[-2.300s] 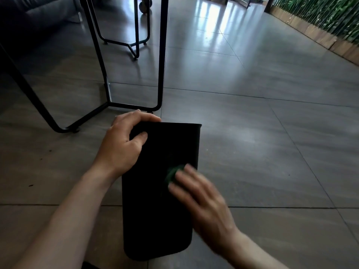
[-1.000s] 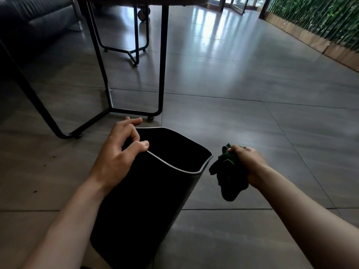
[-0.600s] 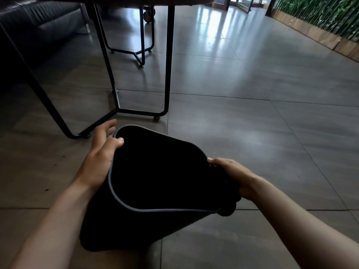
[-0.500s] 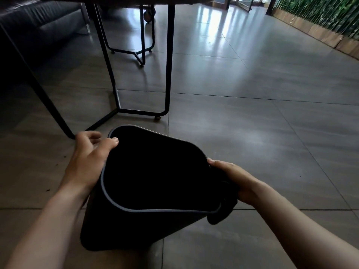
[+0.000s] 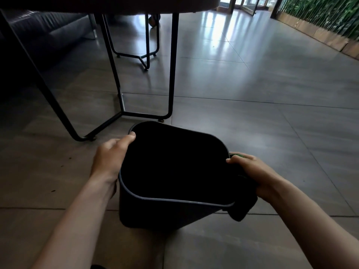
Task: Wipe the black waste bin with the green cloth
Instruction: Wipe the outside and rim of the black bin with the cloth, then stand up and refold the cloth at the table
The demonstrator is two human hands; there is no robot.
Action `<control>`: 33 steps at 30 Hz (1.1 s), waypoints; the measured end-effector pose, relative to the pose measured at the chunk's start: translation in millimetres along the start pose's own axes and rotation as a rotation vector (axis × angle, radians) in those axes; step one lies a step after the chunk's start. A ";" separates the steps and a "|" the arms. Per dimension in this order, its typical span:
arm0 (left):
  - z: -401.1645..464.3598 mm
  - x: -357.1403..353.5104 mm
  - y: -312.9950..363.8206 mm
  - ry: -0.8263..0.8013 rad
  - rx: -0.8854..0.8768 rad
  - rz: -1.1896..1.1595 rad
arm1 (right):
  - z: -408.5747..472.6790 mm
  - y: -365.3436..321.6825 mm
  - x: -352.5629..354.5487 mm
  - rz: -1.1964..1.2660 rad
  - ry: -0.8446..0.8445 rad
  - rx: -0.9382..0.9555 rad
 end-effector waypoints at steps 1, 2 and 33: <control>2.3 -6.5 -2.0 -0.018 0.022 -0.007 | -0.5 -4.6 4.1 -0.018 0.024 0.008; 4.3 -11.7 -5.9 -0.046 0.044 -0.001 | -0.5 -7.9 6.3 -0.043 0.048 0.015; -100.7 -82.0 70.4 -0.343 -0.451 0.264 | -81.2 -131.9 32.9 -0.042 0.163 0.164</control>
Point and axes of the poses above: each hand's wrist, its own z-axis towards the middle knuckle, its own x-axis out of the back of the hand, y = z × x, the point moved 1 cm from there along z, towards the middle knuckle
